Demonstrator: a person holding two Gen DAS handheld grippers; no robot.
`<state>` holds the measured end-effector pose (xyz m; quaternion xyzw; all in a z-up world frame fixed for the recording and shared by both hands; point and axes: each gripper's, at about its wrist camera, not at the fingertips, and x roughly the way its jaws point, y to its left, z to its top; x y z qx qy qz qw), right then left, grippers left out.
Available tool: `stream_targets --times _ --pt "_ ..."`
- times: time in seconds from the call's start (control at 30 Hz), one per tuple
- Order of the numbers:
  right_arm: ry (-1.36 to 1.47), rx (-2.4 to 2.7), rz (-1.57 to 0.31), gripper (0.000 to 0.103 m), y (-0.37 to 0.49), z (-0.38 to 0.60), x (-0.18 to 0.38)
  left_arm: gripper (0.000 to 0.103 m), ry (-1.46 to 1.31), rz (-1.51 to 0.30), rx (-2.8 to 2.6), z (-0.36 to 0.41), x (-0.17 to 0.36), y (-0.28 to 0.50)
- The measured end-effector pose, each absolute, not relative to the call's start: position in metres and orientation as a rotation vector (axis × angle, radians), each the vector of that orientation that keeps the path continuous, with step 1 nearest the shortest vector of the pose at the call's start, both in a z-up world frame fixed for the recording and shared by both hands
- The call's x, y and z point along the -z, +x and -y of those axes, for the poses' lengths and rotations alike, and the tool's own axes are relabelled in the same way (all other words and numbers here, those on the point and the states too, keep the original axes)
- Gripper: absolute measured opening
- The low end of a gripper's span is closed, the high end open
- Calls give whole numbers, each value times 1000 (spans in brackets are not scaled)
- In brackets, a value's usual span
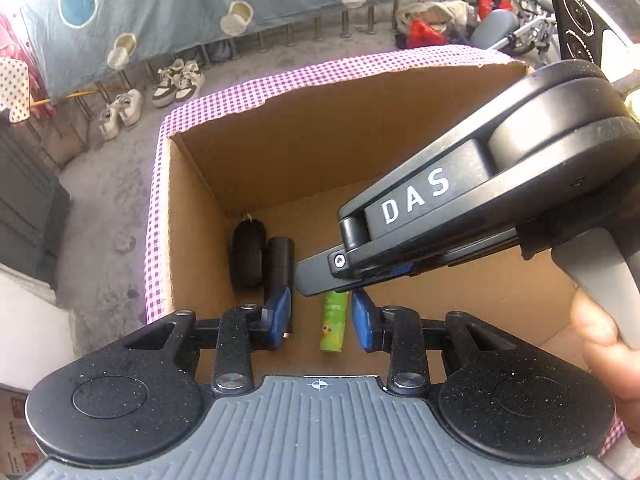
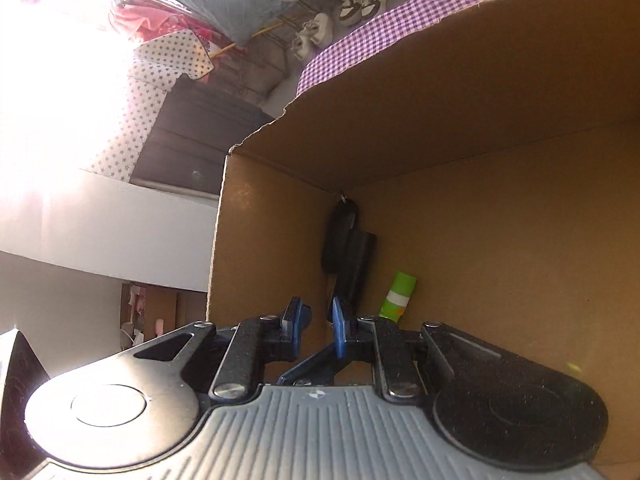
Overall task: Organize rigid objects
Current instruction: 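Lower the green tube into the box and open the right gripper, then move the right gripper to the pink plastic lid on the cloth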
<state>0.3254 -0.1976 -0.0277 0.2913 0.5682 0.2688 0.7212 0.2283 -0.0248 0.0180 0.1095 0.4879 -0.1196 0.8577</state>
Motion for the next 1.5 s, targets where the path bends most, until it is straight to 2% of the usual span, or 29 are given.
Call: stream_targets --times 0.37,0.5,0.73,0.83,0.93,1.0,1.13,1.33,1.5 --pt "735 -690 -1053 19 251 252 -39 52 95 -831 295 4 -86 163" --pt "746 -738 -968 19 199 281 -61 58 58 -780 326 -1 -94 138" --pt "761 -697 -864 19 107 327 -55 90 19 -758 443 10 -74 85" --pt "709 -604 -864 20 77 334 -39 96 49 -763 492 26 -53 61" --pt "649 -507 -876 20 57 335 -20 96 80 -802 542 42 -27 45" --pt "603 -438 -885 25 45 334 -6 96 96 -827 554 54 -12 39" --pt "542 -377 -908 28 37 334 17 95 140 -849 589 78 12 28" --pt "472 -359 -939 28 45 323 32 79 200 -864 599 102 34 23" --pt "426 -373 -962 28 58 315 42 76 245 -874 562 111 41 28"
